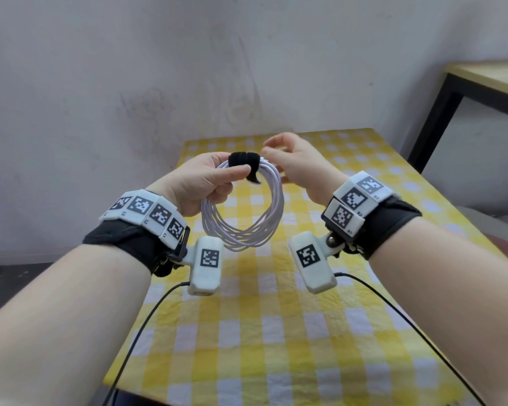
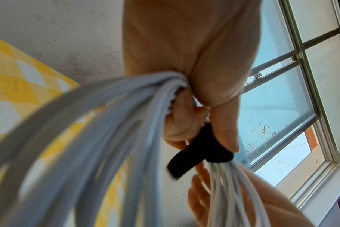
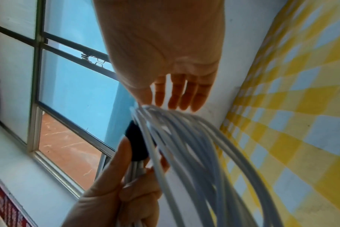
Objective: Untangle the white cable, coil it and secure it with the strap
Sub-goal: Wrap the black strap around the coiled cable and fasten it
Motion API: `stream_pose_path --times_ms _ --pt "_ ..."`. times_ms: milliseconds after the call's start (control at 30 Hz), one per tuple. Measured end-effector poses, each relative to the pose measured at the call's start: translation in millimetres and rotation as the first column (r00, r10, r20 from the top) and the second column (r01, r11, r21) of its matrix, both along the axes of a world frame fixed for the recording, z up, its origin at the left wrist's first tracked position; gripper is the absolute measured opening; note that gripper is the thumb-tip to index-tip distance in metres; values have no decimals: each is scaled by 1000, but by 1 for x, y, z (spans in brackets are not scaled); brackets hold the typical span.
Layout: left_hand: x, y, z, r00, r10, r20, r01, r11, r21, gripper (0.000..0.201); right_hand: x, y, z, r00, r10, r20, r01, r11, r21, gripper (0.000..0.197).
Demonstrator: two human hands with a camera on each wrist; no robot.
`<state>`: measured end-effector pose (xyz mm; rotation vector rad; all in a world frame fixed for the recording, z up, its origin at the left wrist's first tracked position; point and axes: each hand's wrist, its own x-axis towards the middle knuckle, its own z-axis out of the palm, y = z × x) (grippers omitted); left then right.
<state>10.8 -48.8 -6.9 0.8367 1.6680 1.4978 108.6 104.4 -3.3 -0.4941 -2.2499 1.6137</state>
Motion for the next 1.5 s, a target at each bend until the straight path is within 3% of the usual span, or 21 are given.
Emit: stream_pose_path --times_ms 67,133,233,300,467,633,700,833,900,1000,1100,1167,1300,1400,1500 --pt "-2 1 -3 998 60 7 -60 998 -33 23 2 0 5 991 36 -131 -31 999 41 6" --pt "-3 1 -5 996 92 16 -90 994 -60 24 4 -3 7 979 139 -150 -109 975 194 19" --pt "-2 0 -5 996 82 24 -80 994 -80 33 2 -9 3 970 234 -72 -166 846 507 31" --pt "-1 -2 -3 996 79 43 -74 993 -94 37 0 -10 -3 965 254 -61 -161 762 628 30" --pt "-2 -5 -3 987 76 141 -67 995 -68 27 -4 -10 -12 944 301 -135 -67 576 814 23" --pt "0 -5 -1 974 106 202 -95 993 -62 27 -6 -13 -14 916 334 -221 18 517 856 8" --pt "1 -4 -1 976 99 196 -91 995 -51 28 -7 -13 -15 916 329 -231 15 547 837 7" --pt "2 0 1 992 113 55 -111 993 -44 28 -9 -14 -13 912 273 -308 14 728 686 12" --pt "3 3 1 992 127 12 -126 991 -48 24 -10 -14 -12 921 213 -327 53 762 645 17" --pt "4 7 1 985 162 64 -159 986 -45 26 -11 -13 -10 930 122 -346 107 811 575 14" --pt "5 7 2 977 157 142 -154 988 -27 39 -13 -13 -10 940 76 -334 136 812 568 16" --pt "7 6 2 989 118 92 -116 993 -26 36 -13 -11 -9 944 49 -325 146 824 548 21" --pt "5 6 1 993 105 50 -104 994 -19 24 -7 -7 -2 987 -13 -160 85 886 456 25" --pt "2 9 2 991 119 58 -118 993 -17 21 -4 -7 3 998 62 21 -65 973 223 30" --pt "2 17 3 989 137 61 -136 991 -20 20 -6 -3 7 988 115 98 -128 983 135 25"
